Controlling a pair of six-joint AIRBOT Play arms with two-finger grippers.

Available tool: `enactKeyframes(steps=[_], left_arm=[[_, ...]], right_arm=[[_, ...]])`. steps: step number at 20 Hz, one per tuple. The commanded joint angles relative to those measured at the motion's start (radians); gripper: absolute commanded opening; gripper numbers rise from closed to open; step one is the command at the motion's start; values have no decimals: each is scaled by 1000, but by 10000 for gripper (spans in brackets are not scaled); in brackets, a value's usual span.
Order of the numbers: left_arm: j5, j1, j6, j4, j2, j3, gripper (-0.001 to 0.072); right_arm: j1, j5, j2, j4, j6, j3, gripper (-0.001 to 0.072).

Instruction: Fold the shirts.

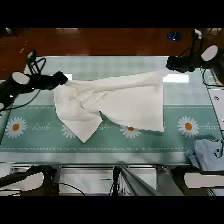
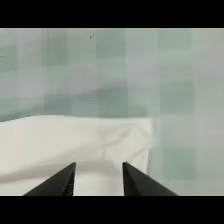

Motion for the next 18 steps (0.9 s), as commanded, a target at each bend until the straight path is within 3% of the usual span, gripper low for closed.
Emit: enactKeyframes(steps=[1,4,5,7,10,11,12,13,15,18], left_arm=[[-253,152,0,107,49,126,528],[-540,339,0,283,104,193,523],[-628,397,20,285,109,177,522],[-763,482,125,213,108,103,523],[-788,564,193,8,101,-68,529],[-788,573,210,-28,91,-116,549],[-787,572,217,-33,74,-150,638],[-787,563,219,-34,56,-172,682],[-786,534,249,-37,16,-188,719],[-721,471,250,-60,-31,-186,719]], right_arm=[[-20,209,90,-142,-57,64,422],[-69,459,167,-484,-53,73,379],[-105,547,168,-523,-51,68,341],[-198,598,168,-393,-40,11,340],[-290,587,168,-149,-81,-126,341],[-294,586,168,-122,-95,-164,341],[-291,586,168,-117,-113,-192,341],[-283,583,168,-117,-124,-211,341],[-269,571,168,-114,-138,-233,341],[-262,549,168,-74,-140,-233,340]])
